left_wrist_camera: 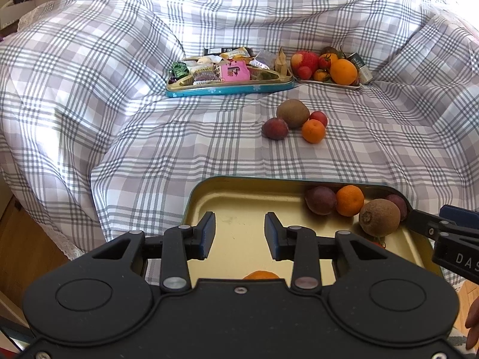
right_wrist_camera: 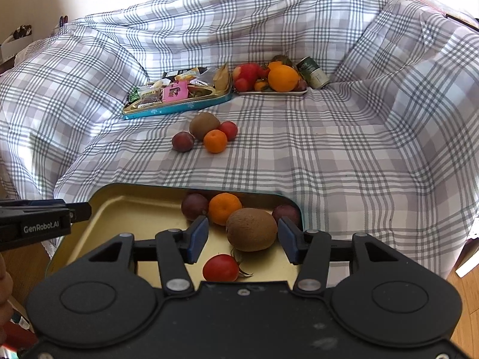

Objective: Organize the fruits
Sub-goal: 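Move both open tools back toward the remaining kiwi, plum, tangerine and tomato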

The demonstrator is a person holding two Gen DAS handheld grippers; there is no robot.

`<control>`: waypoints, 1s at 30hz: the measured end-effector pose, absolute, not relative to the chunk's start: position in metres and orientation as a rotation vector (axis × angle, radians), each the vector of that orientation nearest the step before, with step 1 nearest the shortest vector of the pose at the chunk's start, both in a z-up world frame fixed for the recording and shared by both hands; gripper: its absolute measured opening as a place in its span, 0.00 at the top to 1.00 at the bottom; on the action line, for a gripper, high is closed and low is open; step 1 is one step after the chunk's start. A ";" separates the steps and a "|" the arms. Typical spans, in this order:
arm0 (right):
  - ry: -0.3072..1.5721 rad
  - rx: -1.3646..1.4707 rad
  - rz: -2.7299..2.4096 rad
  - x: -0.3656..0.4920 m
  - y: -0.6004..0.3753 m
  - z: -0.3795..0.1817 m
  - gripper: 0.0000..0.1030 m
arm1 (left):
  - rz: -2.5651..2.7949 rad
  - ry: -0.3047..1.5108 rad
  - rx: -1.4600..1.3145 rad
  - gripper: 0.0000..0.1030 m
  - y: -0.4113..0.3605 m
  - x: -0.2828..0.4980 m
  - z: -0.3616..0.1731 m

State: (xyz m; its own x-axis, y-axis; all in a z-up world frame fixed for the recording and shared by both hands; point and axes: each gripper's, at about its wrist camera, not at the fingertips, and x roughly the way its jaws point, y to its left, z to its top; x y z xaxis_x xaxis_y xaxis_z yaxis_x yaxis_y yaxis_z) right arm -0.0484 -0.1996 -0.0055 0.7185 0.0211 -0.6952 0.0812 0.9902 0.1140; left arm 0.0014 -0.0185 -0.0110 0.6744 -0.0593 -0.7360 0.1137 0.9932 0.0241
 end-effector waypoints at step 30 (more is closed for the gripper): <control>0.811 0.145 -0.003 0.000 -0.197 -0.010 0.48 | -0.117 0.925 0.020 0.57 -0.015 0.043 -0.020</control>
